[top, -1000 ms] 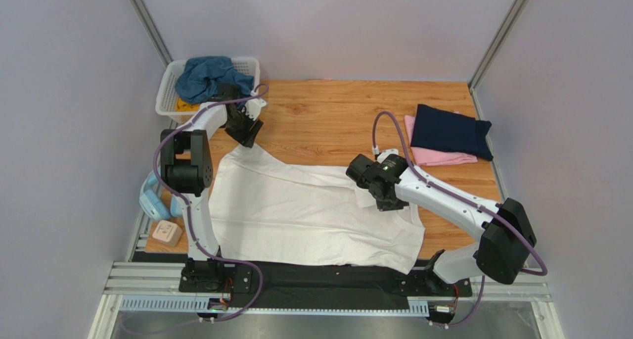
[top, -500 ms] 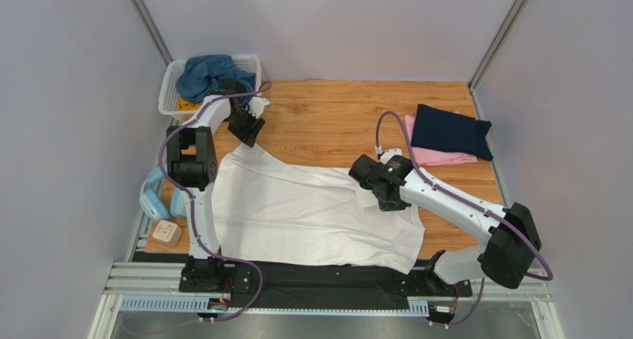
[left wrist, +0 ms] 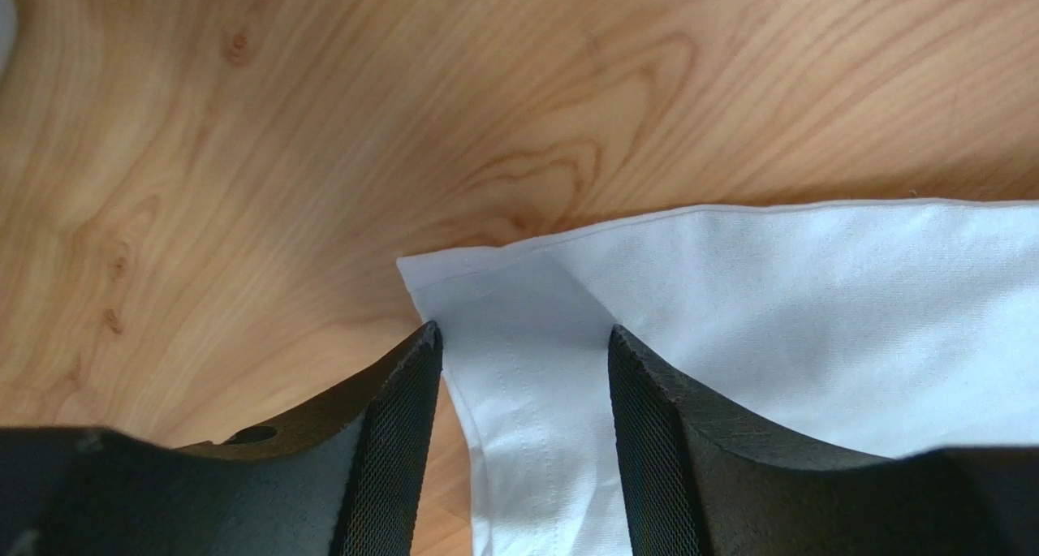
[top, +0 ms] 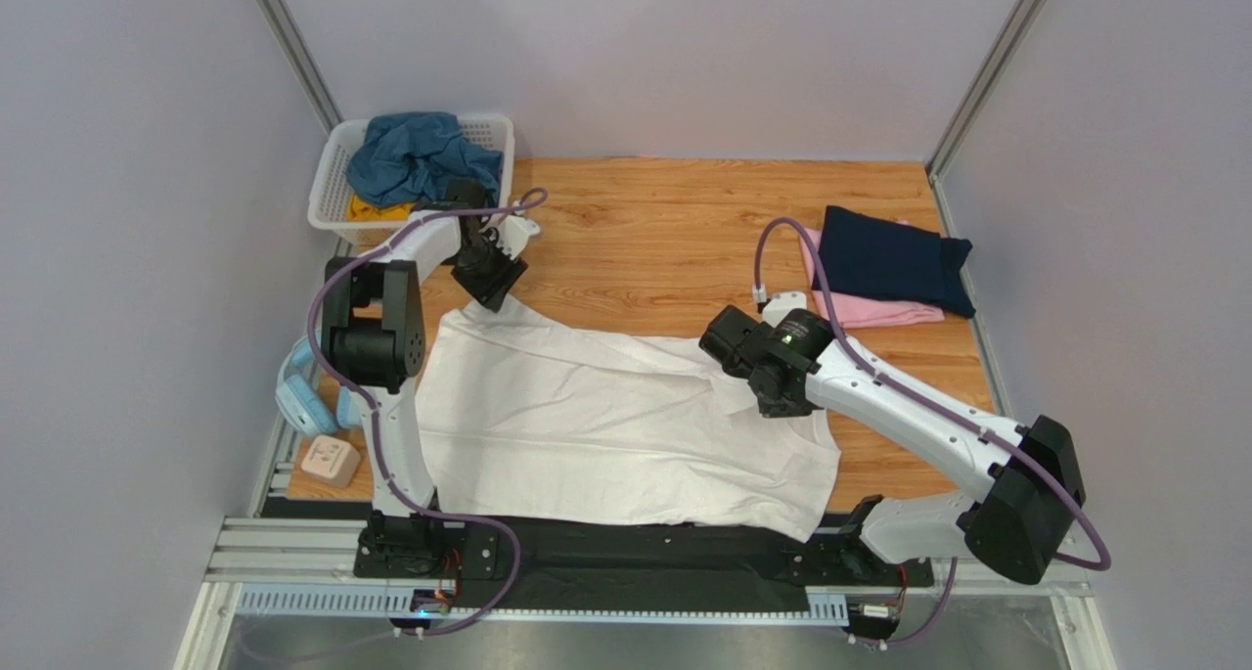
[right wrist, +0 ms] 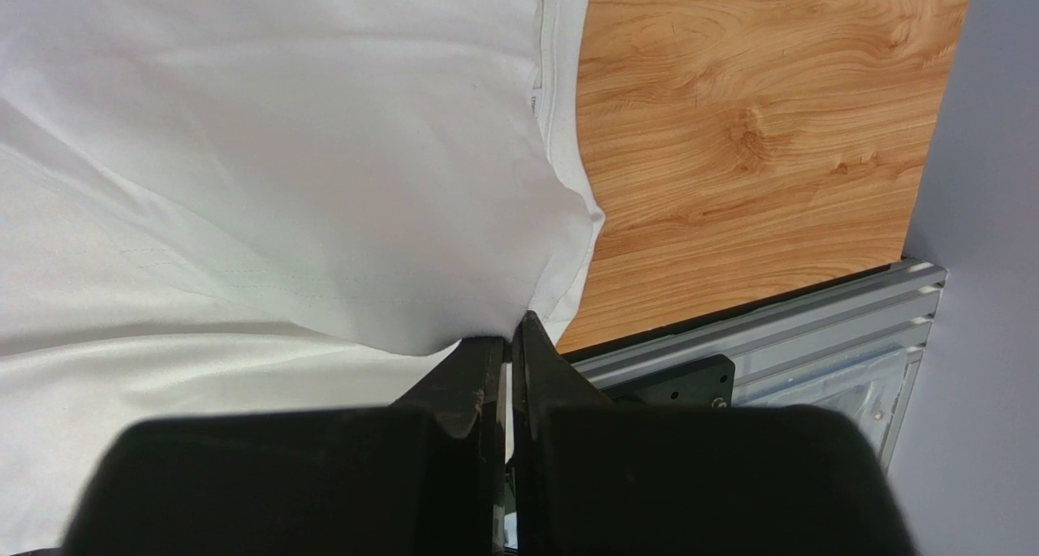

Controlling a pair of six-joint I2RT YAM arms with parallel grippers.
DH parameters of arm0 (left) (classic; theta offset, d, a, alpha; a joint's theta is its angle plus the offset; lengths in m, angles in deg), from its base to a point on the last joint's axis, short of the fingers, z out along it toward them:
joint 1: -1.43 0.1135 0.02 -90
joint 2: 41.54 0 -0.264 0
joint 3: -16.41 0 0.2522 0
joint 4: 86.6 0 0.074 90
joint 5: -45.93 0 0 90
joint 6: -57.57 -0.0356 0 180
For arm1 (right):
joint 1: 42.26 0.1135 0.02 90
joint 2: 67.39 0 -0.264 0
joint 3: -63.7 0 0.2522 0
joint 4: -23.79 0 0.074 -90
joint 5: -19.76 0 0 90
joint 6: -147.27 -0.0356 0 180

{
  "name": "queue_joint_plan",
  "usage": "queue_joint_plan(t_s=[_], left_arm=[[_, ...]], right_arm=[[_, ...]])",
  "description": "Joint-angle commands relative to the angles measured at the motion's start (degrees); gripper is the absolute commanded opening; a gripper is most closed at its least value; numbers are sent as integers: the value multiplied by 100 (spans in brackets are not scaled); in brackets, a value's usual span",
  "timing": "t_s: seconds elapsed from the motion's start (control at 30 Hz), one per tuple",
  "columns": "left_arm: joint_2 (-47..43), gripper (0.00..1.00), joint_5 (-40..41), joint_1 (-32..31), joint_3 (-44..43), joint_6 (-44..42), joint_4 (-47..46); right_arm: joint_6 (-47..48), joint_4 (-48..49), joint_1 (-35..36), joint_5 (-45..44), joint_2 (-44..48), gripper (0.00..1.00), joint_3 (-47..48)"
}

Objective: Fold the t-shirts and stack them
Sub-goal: Grap the side of the flattened tshirt furthest away from the robot with both arms

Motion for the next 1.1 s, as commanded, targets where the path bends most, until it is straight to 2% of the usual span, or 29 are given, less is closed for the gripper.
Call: queue_joint_plan(t_s=[0.0,0.1,0.13,0.23,0.27,0.5,0.7,1.07], left_arm=[[69,59,259,-80,421,-16,-53],[157,37,259,-133,386,89,-62],[166,21,276,-142,369,107,-44],[105,3,259,-151,360,177,-88],[78,1,276,-151,360,177,-88],[-369,0,373,-151,290,221,-123],[-800,0,84,-151,-210,406,184],[-1600,3,-137,-151,-334,617,299]], right_arm=[[-176,-151,20,-225,267,0,-38],[-211,-204,20,-242,328,0,-47],[-211,-195,11,-260,346,0,-64],[-246,-204,20,-243,425,0,-117],[-247,-204,20,-251,451,0,-143],[-168,-178,29,-269,416,0,-39],[8,-143,11,-541,206,0,251],[904,639,-876,-427,-85,0,893]])
